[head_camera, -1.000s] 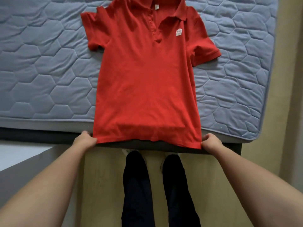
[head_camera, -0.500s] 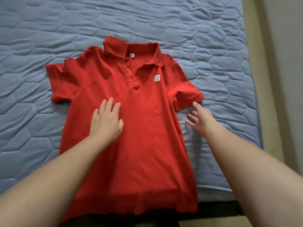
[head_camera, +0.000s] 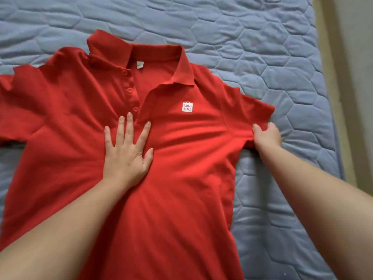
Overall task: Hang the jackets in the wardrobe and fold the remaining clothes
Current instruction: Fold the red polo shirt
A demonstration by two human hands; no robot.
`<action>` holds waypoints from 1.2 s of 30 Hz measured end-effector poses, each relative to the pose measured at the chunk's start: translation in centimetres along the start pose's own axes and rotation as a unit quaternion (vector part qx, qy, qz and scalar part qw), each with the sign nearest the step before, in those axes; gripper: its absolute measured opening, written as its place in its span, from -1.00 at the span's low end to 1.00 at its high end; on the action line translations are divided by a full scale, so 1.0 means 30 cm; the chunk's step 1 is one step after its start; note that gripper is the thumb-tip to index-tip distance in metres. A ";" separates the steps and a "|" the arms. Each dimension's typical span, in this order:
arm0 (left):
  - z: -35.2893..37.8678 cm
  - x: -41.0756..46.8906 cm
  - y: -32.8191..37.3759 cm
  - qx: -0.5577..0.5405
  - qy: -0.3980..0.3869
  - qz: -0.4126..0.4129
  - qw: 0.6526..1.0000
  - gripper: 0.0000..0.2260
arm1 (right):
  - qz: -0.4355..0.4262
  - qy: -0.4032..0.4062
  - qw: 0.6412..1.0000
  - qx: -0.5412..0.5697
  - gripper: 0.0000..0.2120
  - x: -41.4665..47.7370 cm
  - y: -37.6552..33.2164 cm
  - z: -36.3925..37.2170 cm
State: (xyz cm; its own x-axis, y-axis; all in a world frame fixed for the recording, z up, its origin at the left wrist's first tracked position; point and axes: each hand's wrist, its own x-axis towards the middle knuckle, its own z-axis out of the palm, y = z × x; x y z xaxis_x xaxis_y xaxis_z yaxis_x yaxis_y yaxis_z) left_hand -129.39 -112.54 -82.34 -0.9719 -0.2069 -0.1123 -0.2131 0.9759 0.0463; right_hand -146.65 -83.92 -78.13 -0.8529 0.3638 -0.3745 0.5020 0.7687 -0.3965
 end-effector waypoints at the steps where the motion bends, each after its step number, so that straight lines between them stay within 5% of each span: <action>1: 0.001 0.003 -0.001 0.002 -0.002 0.001 1.000 -0.38 | 0.011 -0.008 1.000 -0.021 -0.61 0.009 -0.003 0.018; 8: -0.077 0.025 0.001 -0.010 -0.074 -0.006 0.997 -0.35 | 0.040 -0.011 0.999 0.014 -0.43 -0.030 -0.084 -0.054; 11: -0.180 0.050 -0.031 -0.051 -0.097 0.008 0.994 -0.35 | -0.100 0.105 0.976 -0.164 -0.38 -0.120 -0.137 -0.070; 13: -0.265 0.097 -0.078 -0.124 -0.043 0.000 0.991 -0.49 | -0.215 0.110 0.938 -0.247 -0.28 -0.168 -0.197 -0.052; 16: -0.374 0.243 -0.167 -0.141 0.038 -0.037 0.989 -0.67 | -0.278 -0.014 0.921 -0.271 -0.21 -0.264 -0.337 0.059; 19: -0.459 0.414 -0.230 -0.155 0.040 -0.154 0.975 -0.68 | -0.202 -0.212 0.919 -0.265 -0.02 -0.349 -0.454 0.208; 22: -0.472 0.568 -0.269 -0.234 -0.009 -0.306 0.923 -0.63 | -0.131 -0.270 0.910 -0.286 0.18 -0.357 -0.465 0.315; 27: -0.453 0.669 -0.288 -0.468 -0.096 -0.455 0.751 -0.38 | -0.125 -0.279 0.900 -0.311 0.24 -0.336 -0.458 0.354; 32: -0.449 0.693 -0.311 -0.484 -0.239 -0.463 0.703 -0.62 | -0.100 -0.309 0.888 -0.326 0.27 -0.325 -0.487 0.344; 36: -0.510 0.729 -0.321 -0.477 -0.278 -0.466 0.692 -0.30 | -0.081 -0.323 0.880 -0.338 0.28 -0.326 -0.501 0.340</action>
State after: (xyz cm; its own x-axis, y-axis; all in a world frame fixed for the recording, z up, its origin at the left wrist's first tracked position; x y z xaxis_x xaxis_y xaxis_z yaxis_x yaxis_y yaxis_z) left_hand -150.12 -127.53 -70.05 -0.2366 -0.3983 -0.8862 -0.9475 -0.1073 0.3012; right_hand -144.39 -104.38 -77.06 -0.5369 0.0134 -0.8436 -0.0057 0.9998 0.0195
